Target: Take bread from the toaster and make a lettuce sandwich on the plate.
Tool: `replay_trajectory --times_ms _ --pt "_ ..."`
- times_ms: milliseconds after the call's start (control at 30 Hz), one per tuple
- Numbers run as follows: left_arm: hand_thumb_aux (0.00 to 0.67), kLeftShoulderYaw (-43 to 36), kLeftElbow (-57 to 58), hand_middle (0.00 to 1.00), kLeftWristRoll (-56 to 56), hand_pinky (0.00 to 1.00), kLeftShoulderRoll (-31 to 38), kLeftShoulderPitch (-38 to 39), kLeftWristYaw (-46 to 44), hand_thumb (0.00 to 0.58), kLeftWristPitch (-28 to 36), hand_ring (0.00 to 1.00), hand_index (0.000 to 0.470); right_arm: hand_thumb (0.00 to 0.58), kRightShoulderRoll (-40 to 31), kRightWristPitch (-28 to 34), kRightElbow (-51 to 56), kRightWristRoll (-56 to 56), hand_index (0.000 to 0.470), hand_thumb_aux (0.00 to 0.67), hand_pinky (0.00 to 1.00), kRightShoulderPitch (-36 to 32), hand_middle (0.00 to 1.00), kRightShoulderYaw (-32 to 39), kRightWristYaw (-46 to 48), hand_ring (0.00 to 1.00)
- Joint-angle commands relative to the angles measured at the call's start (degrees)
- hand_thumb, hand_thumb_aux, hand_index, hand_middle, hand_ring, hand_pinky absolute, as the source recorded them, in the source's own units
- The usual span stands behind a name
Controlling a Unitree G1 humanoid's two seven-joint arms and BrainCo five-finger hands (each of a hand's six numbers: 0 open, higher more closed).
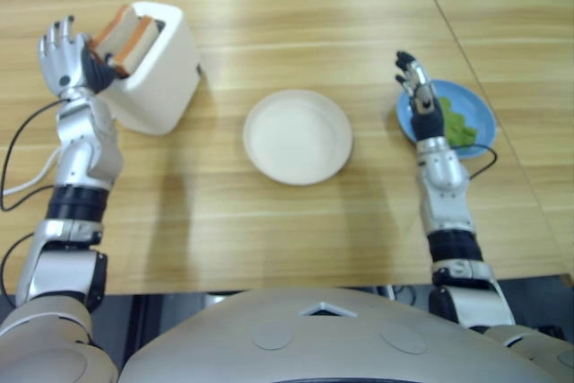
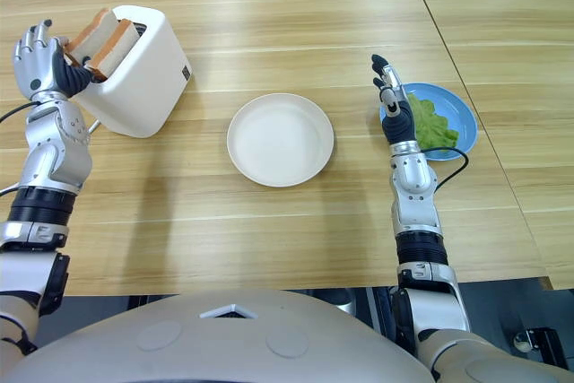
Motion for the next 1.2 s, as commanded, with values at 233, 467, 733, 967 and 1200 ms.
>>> replay_trajectory --times_ms 233,467,733,967,1200 --pt "0.67 14.34 -29.4 1.0 -12.75 1.0 -4.51 5.68 11.0 0.58 -18.96 1.0 0.46 0.0 0.1 0.6 0.59 -0.5 0.0 0.0 0.0 0.19 0.0 0.34 -0.47 0.0" --pt "0.67 6.27 -20.27 1.0 -44.91 1.0 -15.54 2.92 -15.79 0.58 -25.99 1.0 0.46 0.0 0.11 0.78 0.56 -0.39 0.0 0.0 0.0 0.22 0.0 0.31 -0.73 0.0" --pt "0.67 -8.25 -5.93 1.0 -54.43 1.0 -23.72 7.42 -40.19 0.58 -14.14 1.0 0.46 0.0 -0.71 1.28 -0.34 0.12 0.0 0.0 0.0 0.6 0.0 -0.06 -0.38 0.0" --pt "0.67 -14.19 8.66 1.0 -44.29 1.0 -24.74 4.91 -38.73 0.58 -15.4 1.0 0.46 0.0 -1.02 1.94 -1.77 0.12 0.0 0.0 0.0 1.2 0.0 -0.01 -0.34 0.0" --pt "0.518 -15.74 6.28 1.0 -35.91 1.0 -23.72 4.4 -33.99 0.55 -14.33 1.0 0.355 0.0 -2.3 3.11 -4.93 0.33 0.0 0.0 0.0 2.22 0.0 -0.56 0.29 0.0"
